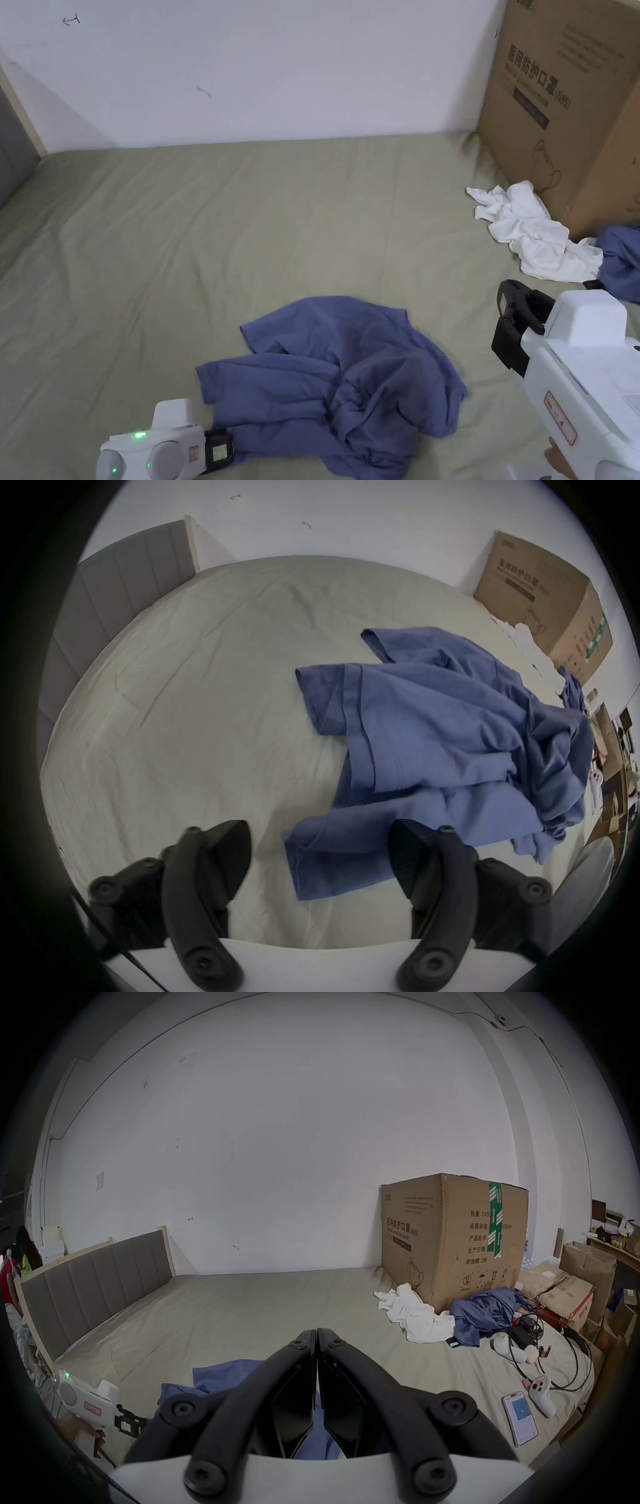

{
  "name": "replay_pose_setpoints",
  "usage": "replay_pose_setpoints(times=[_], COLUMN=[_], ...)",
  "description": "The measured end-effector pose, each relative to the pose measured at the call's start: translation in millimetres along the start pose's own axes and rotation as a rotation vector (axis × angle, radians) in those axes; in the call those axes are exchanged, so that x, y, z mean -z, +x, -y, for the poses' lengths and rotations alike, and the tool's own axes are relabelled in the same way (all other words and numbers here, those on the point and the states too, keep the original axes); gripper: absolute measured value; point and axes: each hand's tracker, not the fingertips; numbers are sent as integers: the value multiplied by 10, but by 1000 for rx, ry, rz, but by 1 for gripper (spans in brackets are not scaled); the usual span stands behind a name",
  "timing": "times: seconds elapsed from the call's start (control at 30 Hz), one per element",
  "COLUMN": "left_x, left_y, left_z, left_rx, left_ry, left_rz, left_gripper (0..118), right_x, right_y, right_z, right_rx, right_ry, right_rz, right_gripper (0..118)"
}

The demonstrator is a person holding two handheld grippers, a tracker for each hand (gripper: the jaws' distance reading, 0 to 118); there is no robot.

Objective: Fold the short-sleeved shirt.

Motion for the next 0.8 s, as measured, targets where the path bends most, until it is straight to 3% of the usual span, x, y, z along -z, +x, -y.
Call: replay_pose_setpoints(times=[0.07,0.17,0.23,0.37,0.4,0.5,0.6,0.63,0.8], left_x=[58,83,51,-51,-108,-306,-493,-544,-623], left_y=[51,162,220,272,268,206,158,146,91], left_z=[3,31,46,61,62,6,-60,-79,-159], left_rx=[24,77,139,182,180,142,126,123,95], left_ry=[-26,-46,-40,17,34,76,106,115,140], left_rz=[13,1,31,38,44,107,131,135,169], left_gripper=[50,32,12,10,10,10,10,10,10], right_x=[1,5,31,174,504,902,1234,1354,1820], right_y=[0,2,6,44,198,323,373,411,463], right_z=[-3,-3,0,89,325,549,765,850,1252], right_rx=[1,9,12,19,21,28,67,76,32], right_ry=[-8,-18,-31,-149,-188,-312,-412,-450,-633], right_rz=[2,3,6,40,48,45,35,42,103], right_gripper=[1,1,1,3,7,53,65,77,79])
